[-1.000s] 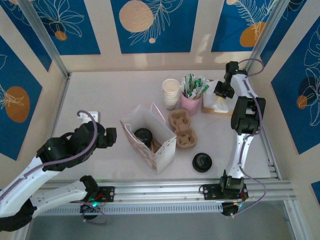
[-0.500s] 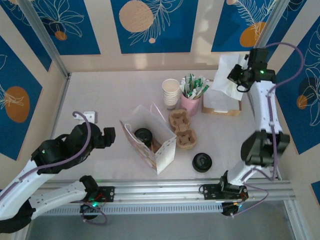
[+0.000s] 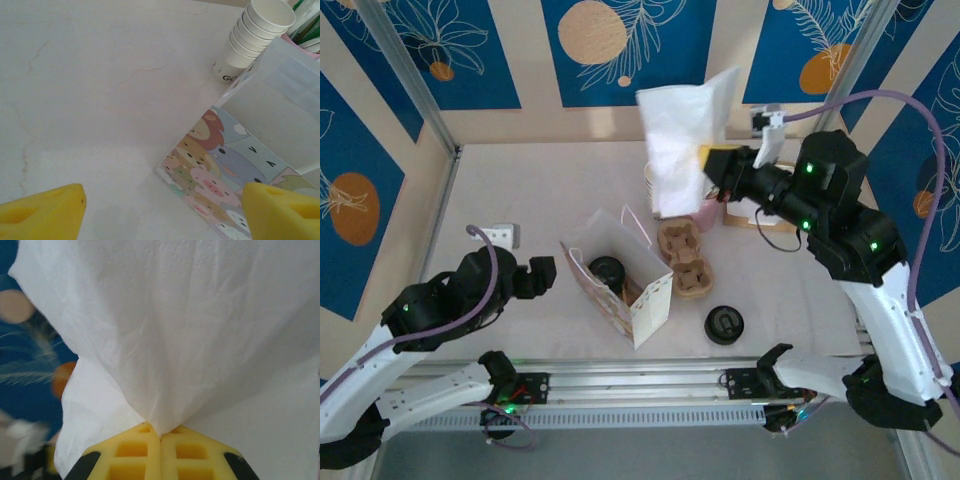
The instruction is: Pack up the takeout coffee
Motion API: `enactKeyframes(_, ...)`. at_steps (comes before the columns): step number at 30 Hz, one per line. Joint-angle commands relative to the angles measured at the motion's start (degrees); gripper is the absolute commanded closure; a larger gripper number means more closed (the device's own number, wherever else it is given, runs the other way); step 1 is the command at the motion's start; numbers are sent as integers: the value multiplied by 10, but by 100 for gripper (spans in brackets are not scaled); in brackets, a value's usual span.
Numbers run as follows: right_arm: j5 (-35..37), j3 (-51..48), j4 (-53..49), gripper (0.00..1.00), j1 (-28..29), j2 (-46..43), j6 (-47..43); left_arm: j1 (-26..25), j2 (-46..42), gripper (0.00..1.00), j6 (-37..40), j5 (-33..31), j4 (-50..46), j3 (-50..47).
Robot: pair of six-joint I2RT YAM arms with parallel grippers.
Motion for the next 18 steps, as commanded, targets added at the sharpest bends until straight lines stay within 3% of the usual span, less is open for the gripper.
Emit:
enactKeyframes(1, 18, 10, 43, 100, 86, 12, 14, 4, -10, 24, -14, 24, 22, -15)
enactKeyframes(7, 13, -47, 113, 100, 219, 33, 54, 4, -2, 29, -23, 36, 32, -17)
enactKeyframes(10, 41, -54, 98, 100, 253, 53, 56, 4, 0, 31, -30, 41, 32, -18)
enactKeyframes(13, 66, -67, 78, 100, 247, 68, 78, 4, -3, 31, -35, 44, 30, -23)
enactKeyframes(18, -2, -92, 56, 100, 198, 88, 134, 4, -6, 31, -38, 42, 26, -25)
